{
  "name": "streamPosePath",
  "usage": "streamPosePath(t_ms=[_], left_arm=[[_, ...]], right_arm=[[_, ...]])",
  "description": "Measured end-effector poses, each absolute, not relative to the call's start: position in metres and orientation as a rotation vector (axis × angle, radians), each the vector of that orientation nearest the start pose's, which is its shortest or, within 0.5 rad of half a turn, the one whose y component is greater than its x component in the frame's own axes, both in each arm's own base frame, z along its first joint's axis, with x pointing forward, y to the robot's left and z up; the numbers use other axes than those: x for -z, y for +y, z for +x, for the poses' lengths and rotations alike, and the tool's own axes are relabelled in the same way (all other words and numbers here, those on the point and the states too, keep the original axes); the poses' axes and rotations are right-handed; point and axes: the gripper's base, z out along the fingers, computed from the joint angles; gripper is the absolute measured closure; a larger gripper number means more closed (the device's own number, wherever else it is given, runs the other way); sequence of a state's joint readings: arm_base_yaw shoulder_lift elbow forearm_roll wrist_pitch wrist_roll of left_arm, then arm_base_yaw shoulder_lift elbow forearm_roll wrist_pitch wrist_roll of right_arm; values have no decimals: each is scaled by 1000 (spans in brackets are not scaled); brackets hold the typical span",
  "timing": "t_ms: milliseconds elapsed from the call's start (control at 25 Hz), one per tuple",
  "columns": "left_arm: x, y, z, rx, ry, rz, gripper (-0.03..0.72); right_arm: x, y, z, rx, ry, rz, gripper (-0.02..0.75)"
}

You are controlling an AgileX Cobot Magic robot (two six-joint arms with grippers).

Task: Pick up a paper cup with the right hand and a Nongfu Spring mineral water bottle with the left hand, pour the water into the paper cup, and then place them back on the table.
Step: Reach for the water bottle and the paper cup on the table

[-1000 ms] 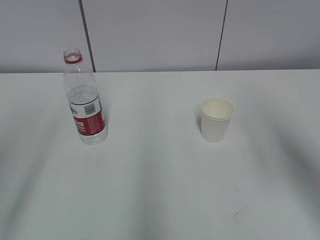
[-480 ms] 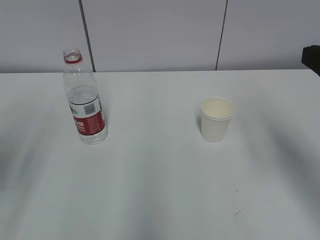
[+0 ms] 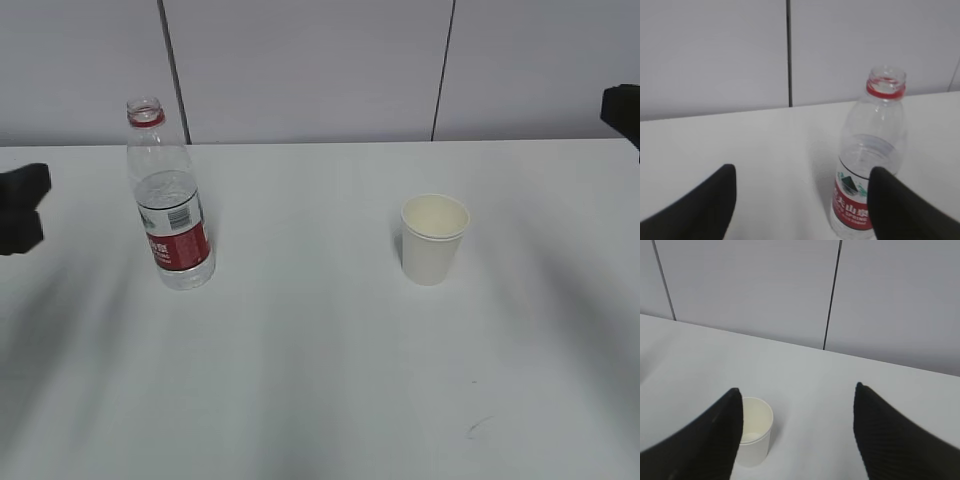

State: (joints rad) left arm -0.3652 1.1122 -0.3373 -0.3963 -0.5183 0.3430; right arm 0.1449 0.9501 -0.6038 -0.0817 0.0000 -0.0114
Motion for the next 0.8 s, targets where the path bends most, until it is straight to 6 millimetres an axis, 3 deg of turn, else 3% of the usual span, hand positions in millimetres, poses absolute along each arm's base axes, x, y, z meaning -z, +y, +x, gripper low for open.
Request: streamPosePath(t_ms=[280,440,800], left_arm=[[-209,-74,213,180,1762,276,190],[-189,-79,213,218,1750,332,197],[-156,-89,218,268,1676,421,197]], right_arm=[[-309,29,201,-36,1817,-217,220],[-309,30,202,-38,1807,-217,220],[-276,35,224,-66,1739,-220,220]])
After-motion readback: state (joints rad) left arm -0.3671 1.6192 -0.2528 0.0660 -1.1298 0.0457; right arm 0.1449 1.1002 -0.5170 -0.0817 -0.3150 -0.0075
